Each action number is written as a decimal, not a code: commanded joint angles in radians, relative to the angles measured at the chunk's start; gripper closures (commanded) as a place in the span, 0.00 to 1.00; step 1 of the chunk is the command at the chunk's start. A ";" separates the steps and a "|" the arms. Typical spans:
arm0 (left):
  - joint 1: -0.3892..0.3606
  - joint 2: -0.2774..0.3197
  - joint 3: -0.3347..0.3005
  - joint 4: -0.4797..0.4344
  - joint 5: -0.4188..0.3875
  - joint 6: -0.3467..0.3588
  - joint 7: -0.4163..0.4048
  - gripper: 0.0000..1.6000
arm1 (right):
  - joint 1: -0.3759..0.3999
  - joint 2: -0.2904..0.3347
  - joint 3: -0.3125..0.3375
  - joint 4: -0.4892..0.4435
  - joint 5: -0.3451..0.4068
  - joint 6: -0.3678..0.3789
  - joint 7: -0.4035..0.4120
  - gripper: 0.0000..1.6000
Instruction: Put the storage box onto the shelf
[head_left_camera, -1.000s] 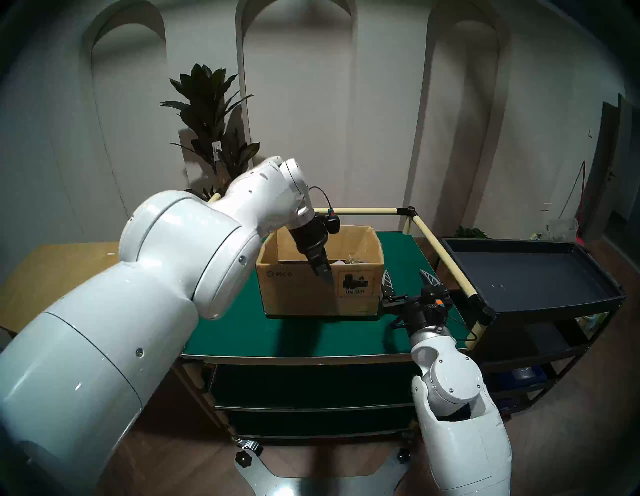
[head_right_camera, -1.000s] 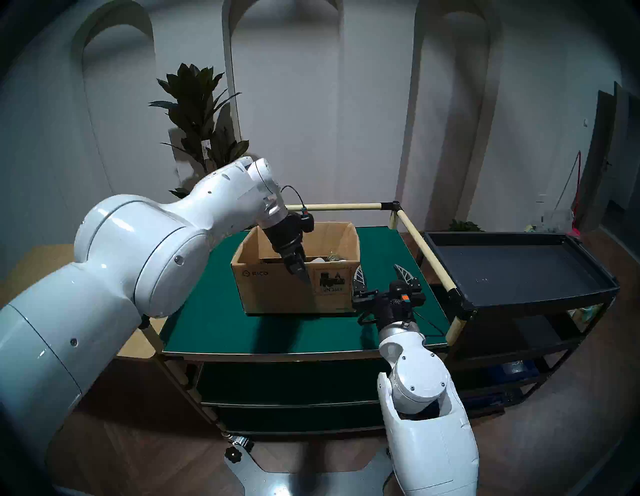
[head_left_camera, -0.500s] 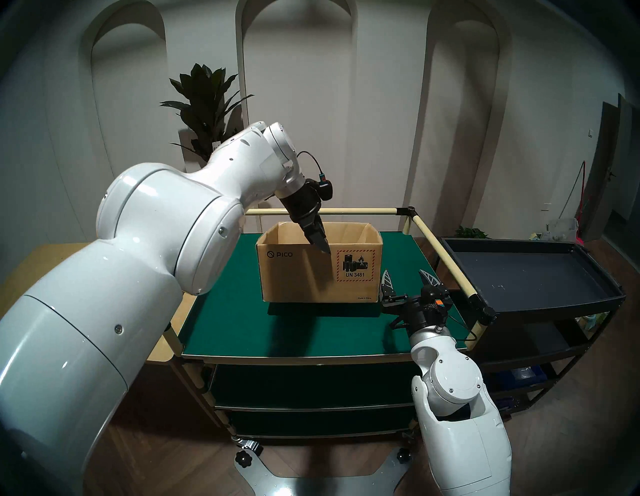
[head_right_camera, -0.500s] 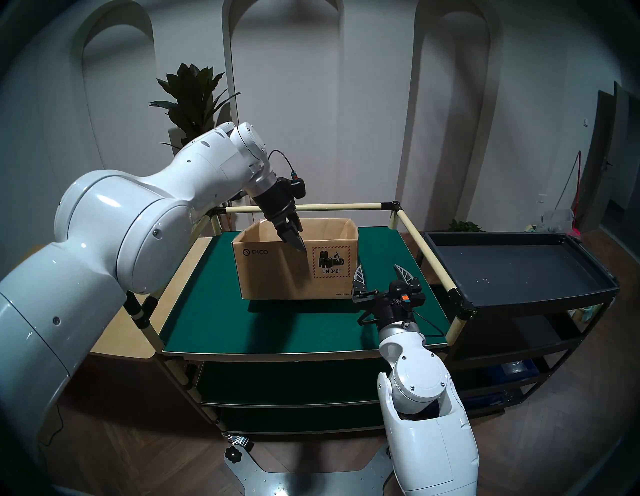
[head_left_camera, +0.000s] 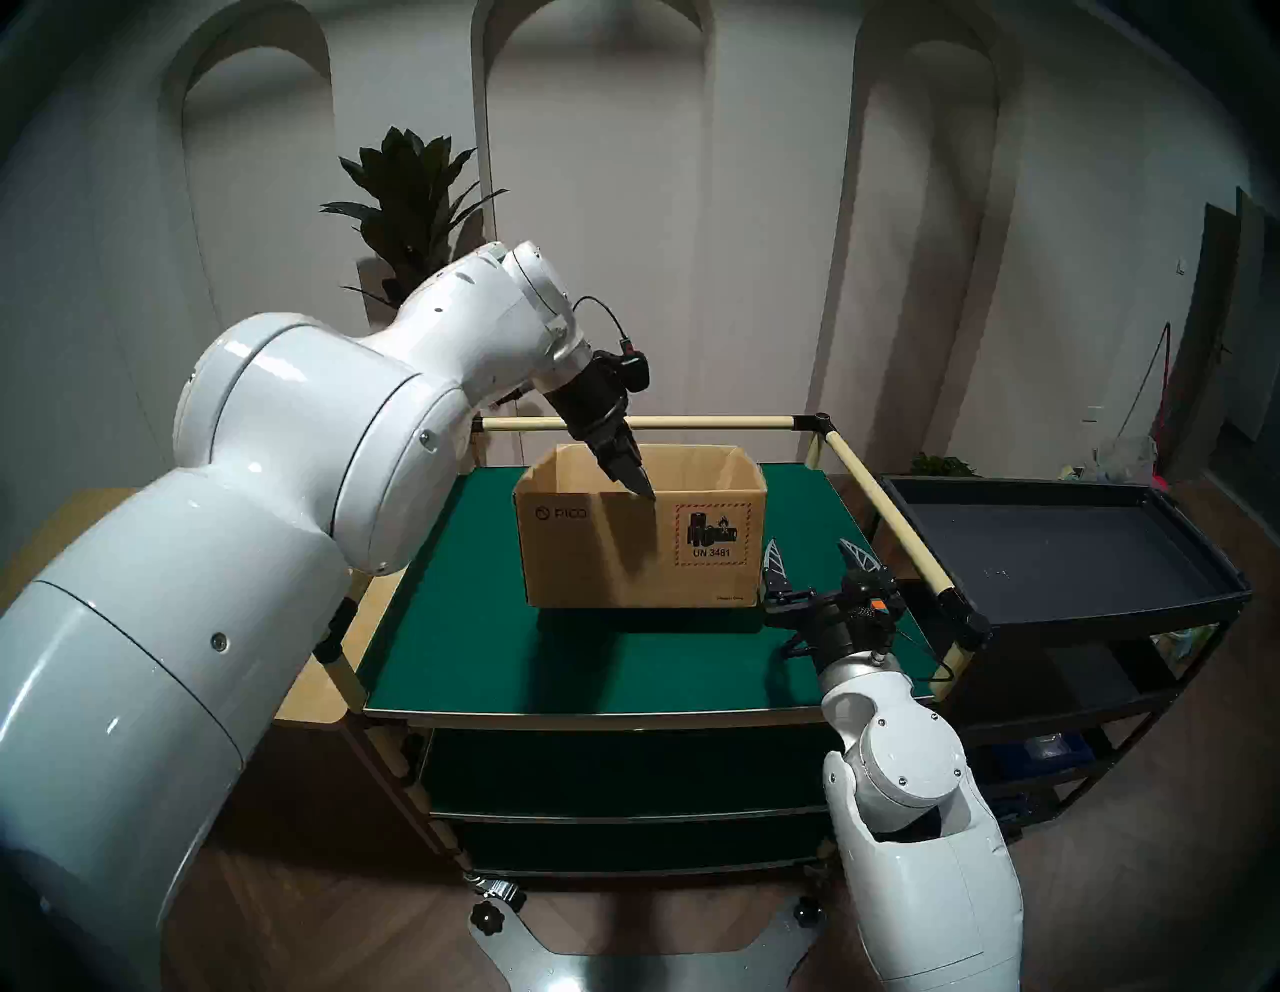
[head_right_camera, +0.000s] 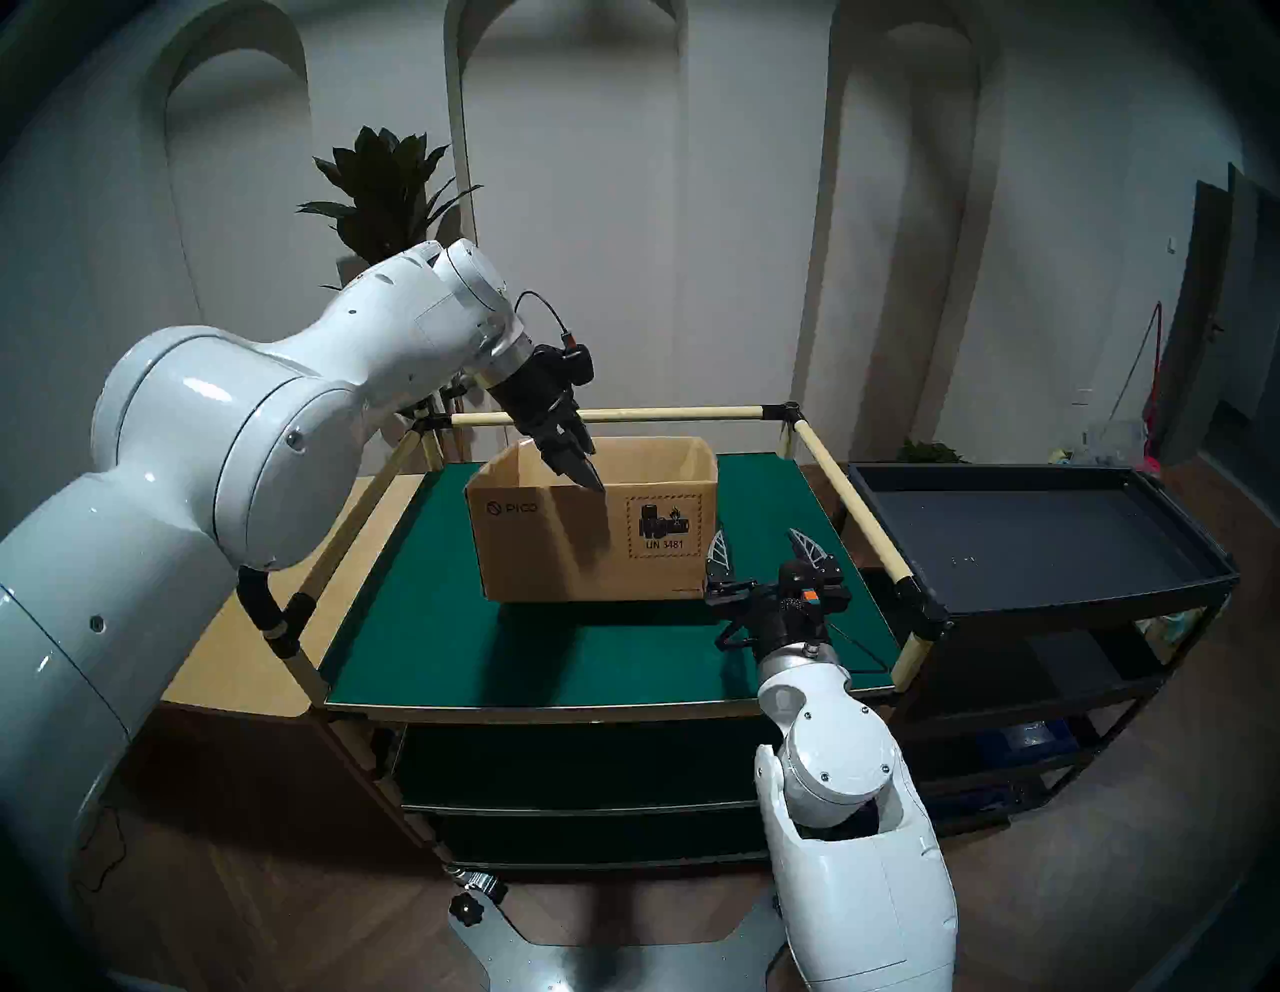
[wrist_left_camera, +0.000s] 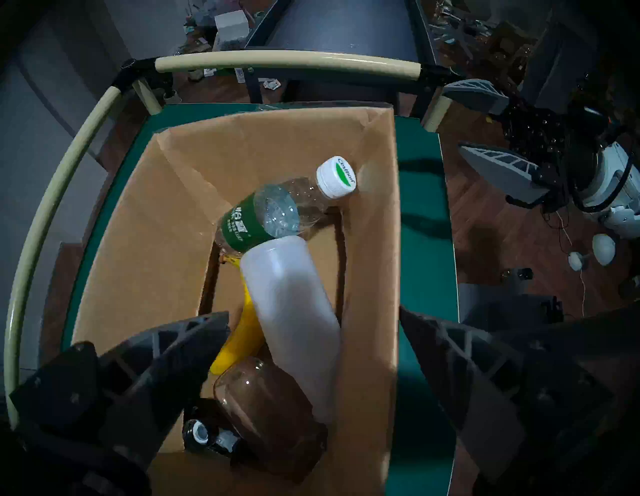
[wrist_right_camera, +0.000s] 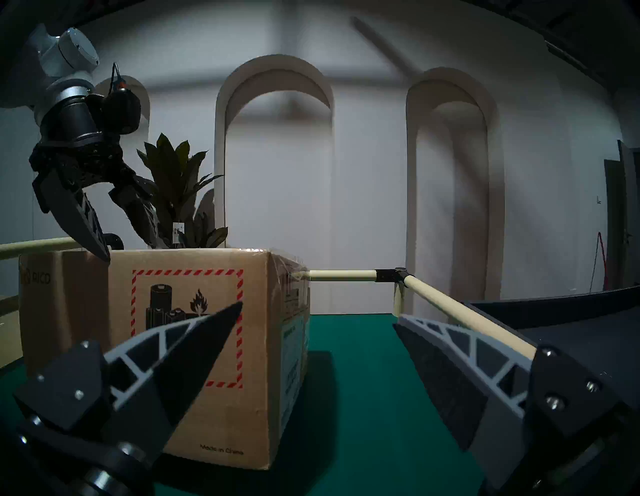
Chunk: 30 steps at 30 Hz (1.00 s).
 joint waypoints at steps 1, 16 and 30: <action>0.074 -0.007 -0.008 -0.010 -0.023 -0.004 0.003 0.00 | 0.005 -0.001 0.001 -0.025 0.001 -0.007 -0.001 0.00; 0.086 0.027 -0.004 -0.010 -0.037 -0.035 0.003 0.00 | 0.004 -0.001 0.001 -0.026 0.001 -0.007 -0.001 0.00; 0.011 -0.014 -0.079 -0.010 -0.118 -0.034 0.003 0.00 | 0.006 -0.001 0.001 -0.021 0.001 -0.006 -0.001 0.00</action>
